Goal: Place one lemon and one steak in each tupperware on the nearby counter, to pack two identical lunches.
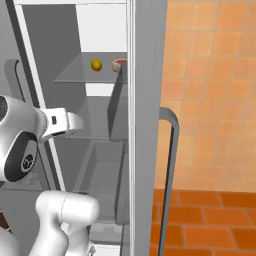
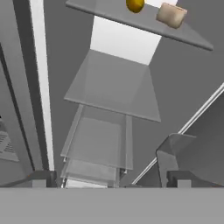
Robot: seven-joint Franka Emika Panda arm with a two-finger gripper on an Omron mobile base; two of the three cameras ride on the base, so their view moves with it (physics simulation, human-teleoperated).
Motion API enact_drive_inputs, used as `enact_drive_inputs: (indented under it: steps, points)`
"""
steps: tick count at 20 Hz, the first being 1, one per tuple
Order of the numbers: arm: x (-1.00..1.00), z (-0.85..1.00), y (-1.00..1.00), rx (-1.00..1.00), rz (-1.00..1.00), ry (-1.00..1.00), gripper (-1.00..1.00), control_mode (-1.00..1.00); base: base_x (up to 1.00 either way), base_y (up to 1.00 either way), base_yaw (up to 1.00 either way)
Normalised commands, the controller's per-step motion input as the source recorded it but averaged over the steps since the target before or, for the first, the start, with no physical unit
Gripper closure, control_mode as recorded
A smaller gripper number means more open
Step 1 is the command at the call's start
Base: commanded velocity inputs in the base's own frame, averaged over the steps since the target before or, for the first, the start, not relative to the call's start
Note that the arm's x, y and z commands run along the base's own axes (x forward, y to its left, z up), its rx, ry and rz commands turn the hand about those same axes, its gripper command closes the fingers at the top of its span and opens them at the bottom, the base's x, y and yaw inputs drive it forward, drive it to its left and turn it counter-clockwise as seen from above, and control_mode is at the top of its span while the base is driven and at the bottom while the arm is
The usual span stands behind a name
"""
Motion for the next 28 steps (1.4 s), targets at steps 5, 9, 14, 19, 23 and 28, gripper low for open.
enact_drive_inputs:
  steps: [5,9,14,19,23,28]
  points:
    - [0.72,1.0,0.0,0.0,0.05,-0.5,-1.0,-1.0,0.0,0.0,0.0]
    - [1.0,0.87,0.0,0.0,0.0,-0.14,-1.0,-1.0,0.0,0.0,0.0]
    - [1.0,0.72,0.0,0.0,-0.06,0.01,-1.0,-1.0,0.0,0.0,0.0]
    - [1.0,0.0,-0.14,0.0,-0.09,0.06,-1.0,-1.0,0.0,0.0,0.0]
    - [1.0,-0.35,-0.51,0.0,-0.09,0.22,-1.0,-1.0,0.0,0.0,0.0]
    - [0.84,-0.28,-0.18,0.0,0.0,0.2,-1.0,-1.0,0.0,0.0,0.0]
